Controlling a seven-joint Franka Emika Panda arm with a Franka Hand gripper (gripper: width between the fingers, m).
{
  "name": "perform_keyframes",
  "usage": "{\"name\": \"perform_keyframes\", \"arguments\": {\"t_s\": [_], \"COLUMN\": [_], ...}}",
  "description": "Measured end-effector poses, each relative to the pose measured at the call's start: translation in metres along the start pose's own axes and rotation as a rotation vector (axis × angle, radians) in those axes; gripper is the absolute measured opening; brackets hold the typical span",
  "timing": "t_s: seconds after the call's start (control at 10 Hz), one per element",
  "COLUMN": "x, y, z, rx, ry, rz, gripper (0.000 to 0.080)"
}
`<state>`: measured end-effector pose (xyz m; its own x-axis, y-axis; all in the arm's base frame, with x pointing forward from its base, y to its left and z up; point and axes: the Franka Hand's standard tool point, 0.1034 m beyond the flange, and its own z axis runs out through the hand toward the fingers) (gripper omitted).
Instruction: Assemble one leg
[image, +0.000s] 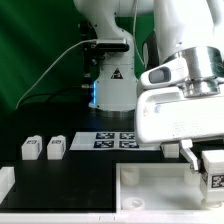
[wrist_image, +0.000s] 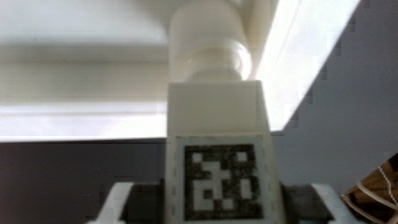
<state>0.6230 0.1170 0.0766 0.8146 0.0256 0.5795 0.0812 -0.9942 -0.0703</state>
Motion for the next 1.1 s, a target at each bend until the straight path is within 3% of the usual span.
{"name": "perform_keyframes", "arguments": {"t_s": [0.3, 0.5, 0.7, 0.8, 1.0, 1.1], "x": [-0.0039, -0.0024, -0.0027, -0.0045, -0.0048, -0.0048], "y": [-0.0014, -0.0025, -0.0016, -0.0004, -0.0001, 0.0], "z": [-0.001, -0.0006, -0.0012, -0.0004, -0.0002, -0.0002], "rx": [-0.051, -0.07, -0.106, -0.107, -0.108, -0.108], "ry": [0.052, 0.027, 0.014, 0.004, 0.003, 0.003], "rz": [0.083, 0.111, 0.138, 0.14, 0.141, 0.141], "gripper": [0.0291, 0.0291, 0.0291, 0.0291, 0.0555, 0.062]}}
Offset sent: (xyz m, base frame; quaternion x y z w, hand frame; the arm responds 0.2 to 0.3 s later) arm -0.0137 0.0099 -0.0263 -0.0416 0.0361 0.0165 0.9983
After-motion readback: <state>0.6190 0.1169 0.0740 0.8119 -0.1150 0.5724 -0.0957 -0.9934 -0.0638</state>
